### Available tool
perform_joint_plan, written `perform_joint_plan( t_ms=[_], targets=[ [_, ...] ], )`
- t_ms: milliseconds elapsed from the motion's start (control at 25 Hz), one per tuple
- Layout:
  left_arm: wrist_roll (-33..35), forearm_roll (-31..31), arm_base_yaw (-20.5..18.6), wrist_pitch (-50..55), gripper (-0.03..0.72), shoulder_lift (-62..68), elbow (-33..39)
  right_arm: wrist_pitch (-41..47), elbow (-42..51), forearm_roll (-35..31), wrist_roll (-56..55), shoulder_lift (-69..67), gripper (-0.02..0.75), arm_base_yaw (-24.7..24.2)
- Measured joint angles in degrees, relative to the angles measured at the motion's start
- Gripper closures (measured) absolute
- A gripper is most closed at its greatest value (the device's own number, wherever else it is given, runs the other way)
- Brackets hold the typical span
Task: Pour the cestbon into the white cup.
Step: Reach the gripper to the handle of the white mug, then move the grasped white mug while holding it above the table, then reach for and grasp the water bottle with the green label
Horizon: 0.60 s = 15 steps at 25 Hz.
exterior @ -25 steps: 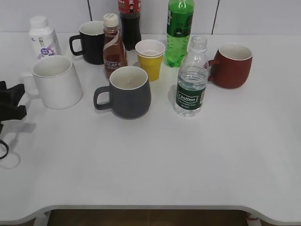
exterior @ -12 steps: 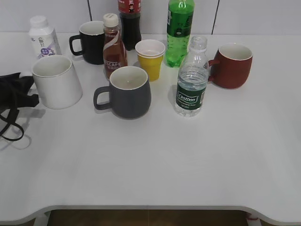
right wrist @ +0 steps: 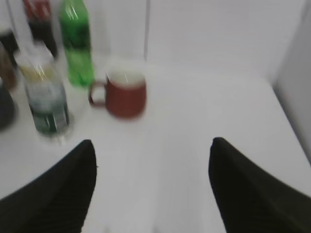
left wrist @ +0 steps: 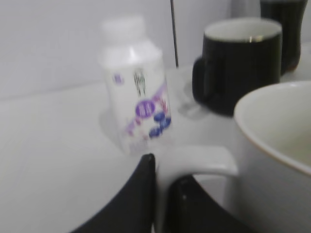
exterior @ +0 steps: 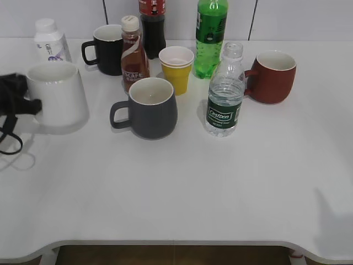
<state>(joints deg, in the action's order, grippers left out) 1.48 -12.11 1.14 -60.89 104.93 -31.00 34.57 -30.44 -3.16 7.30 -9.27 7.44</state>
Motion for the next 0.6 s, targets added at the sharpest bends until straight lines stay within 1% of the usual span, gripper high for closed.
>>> perform_joint_plan(
  t_ms=[80, 160, 240, 320, 440, 480, 560, 600],
  targets=[
    [-0.1, -0.4, 0.0, 0.9, 0.651, -2.6, 0.0, -8.7, -0.1, -6.3, 7.4, -6.6, 0.202, 0.0],
    [0.0, -1.3, 0.0, 2.7, 0.651, -5.4, 0.0, -15.5, -0.2, -14.7, 15.3, -12.8, 0.204, 0.0],
    [0.0, -2.3, 0.0, 5.5, 0.651, -8.4, 0.0, -21.0, -0.2, -26.4, 26.2, -20.6, 0.204, 0.0],
    [0.0, -3.8, 0.0, 7.9, 0.651, -11.2, 0.0, -23.8, -0.2, -38.6, 38.2, -27.5, 0.204, 0.0],
    [0.0, -6.3, 0.0, 10.8, 0.651, -14.3, 0.0, -24.9, -0.1, -60.7, 58.7, -36.1, 0.208, 0.0],
    [0.0, -7.0, 0.0, 11.6, 0.651, -15.1, 0.0, -24.7, 0.2, -69.4, 66.7, -39.2, 0.212, 0.0],
    [0.0, -7.4, 0.0, 12.8, 0.652, -16.2, 0.0, -23.0, 1.6, -87.6, 82.7, -41.3, 0.218, 0.0],
    [0.0, -7.5, 0.0, 13.0, 0.652, -16.5, 0.0, -20.7, 2.5, -92.5, 89.9, -41.7, 0.222, 0.0]
  ],
)
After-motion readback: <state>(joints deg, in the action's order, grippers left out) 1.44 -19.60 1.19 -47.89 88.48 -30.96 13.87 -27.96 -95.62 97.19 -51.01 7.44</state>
